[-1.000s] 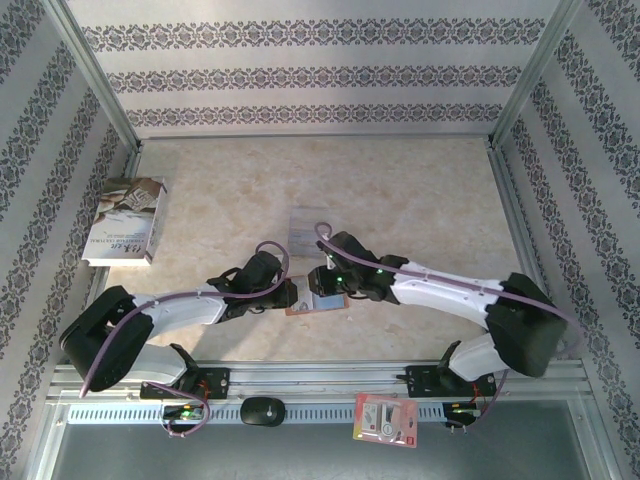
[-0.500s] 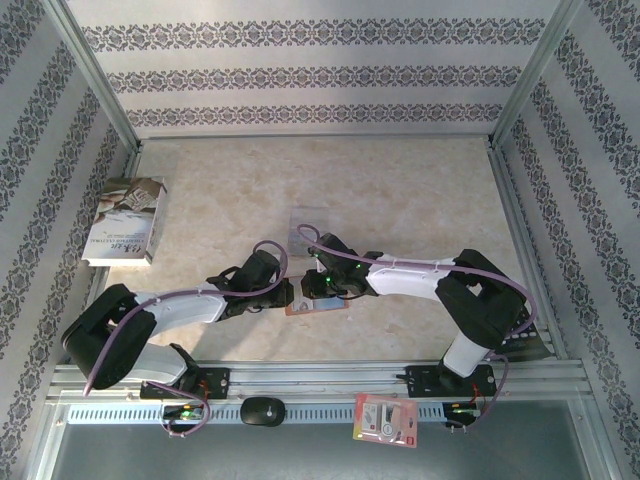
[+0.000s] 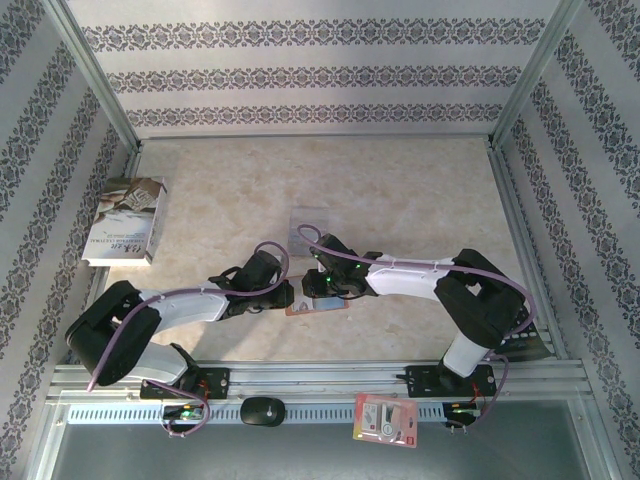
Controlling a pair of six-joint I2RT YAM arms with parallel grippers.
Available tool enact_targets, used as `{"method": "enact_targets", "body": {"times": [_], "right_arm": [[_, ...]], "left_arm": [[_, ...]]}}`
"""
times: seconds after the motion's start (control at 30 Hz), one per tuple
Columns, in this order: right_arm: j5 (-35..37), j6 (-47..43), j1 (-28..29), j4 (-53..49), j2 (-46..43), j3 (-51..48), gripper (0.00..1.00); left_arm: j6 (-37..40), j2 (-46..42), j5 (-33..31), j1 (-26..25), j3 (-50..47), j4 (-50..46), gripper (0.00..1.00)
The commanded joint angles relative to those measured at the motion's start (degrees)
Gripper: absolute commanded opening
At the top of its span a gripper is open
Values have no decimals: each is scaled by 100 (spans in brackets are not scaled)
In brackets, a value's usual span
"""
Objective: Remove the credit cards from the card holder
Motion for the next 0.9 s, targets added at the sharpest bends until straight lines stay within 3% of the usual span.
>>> {"method": "enact_targets", "body": {"times": [0.0, 0.37, 0.87], "right_arm": [[189, 70, -72, -134, 112, -69, 24], [-90, 101, -137, 72, 243, -84, 23], [-789, 614, -465, 1355, 92, -822, 20]], "left_arm": [[88, 177, -92, 96, 35, -9, 13], [102, 323, 53, 188, -52, 25, 10], [50, 464, 181, 198, -64, 117, 8]]}}
